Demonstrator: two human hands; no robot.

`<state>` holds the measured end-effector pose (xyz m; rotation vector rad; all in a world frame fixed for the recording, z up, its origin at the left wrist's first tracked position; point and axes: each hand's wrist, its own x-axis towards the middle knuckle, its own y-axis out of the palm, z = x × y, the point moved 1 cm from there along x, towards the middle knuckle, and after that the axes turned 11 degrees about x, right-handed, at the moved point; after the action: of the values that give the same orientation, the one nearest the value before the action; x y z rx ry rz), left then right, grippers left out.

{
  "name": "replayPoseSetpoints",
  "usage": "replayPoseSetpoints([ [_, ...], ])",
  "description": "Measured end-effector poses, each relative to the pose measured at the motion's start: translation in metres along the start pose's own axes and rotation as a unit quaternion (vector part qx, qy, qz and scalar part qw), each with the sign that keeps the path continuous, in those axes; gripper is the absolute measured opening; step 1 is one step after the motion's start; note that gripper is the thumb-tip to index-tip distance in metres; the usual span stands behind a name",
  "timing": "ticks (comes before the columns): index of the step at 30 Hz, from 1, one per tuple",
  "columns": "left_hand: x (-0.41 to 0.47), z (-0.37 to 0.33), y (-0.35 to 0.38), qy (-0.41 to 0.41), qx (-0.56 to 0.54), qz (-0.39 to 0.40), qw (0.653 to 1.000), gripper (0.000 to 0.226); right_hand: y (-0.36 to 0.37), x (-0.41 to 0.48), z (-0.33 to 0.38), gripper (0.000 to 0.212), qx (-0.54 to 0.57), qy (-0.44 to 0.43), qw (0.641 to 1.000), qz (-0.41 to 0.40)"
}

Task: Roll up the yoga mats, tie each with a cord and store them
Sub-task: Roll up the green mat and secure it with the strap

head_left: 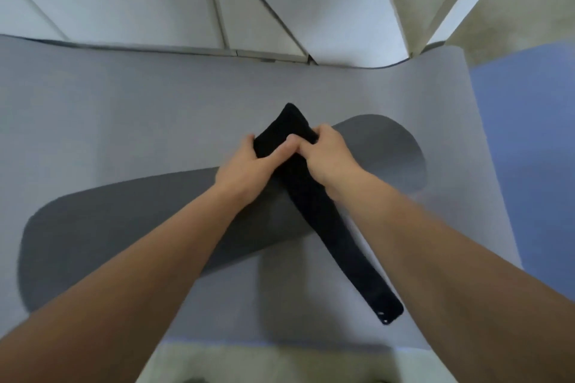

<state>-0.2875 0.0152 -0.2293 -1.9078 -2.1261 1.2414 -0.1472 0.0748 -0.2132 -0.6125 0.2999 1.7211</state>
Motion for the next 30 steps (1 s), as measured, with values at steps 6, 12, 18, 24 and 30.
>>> replayPoseSetpoints([
  [6,0.025,0.011,0.000,0.014,-0.034,-0.109,0.993,0.105,-0.006,-0.019,-0.004,0.023,0.120,0.037,0.985,0.119],
  [12,0.054,0.010,-0.007,0.014,0.013,-0.166,0.986,0.082,-0.021,-0.043,-0.043,0.045,0.095,0.058,0.986,0.123],
  [18,0.071,0.009,-0.015,0.012,0.063,-0.174,0.983,0.077,-0.060,-0.072,-0.115,0.018,0.001,0.182,0.962,0.203],
  [24,0.076,0.004,-0.018,-0.004,0.111,-0.188,0.976,0.072,-0.109,-0.094,-0.152,0.033,0.010,0.213,0.956,0.203],
  [30,0.075,0.004,-0.019,-0.016,0.111,-0.198,0.974,0.068,-0.128,-0.105,-0.164,0.008,0.031,0.226,0.962,0.149],
])
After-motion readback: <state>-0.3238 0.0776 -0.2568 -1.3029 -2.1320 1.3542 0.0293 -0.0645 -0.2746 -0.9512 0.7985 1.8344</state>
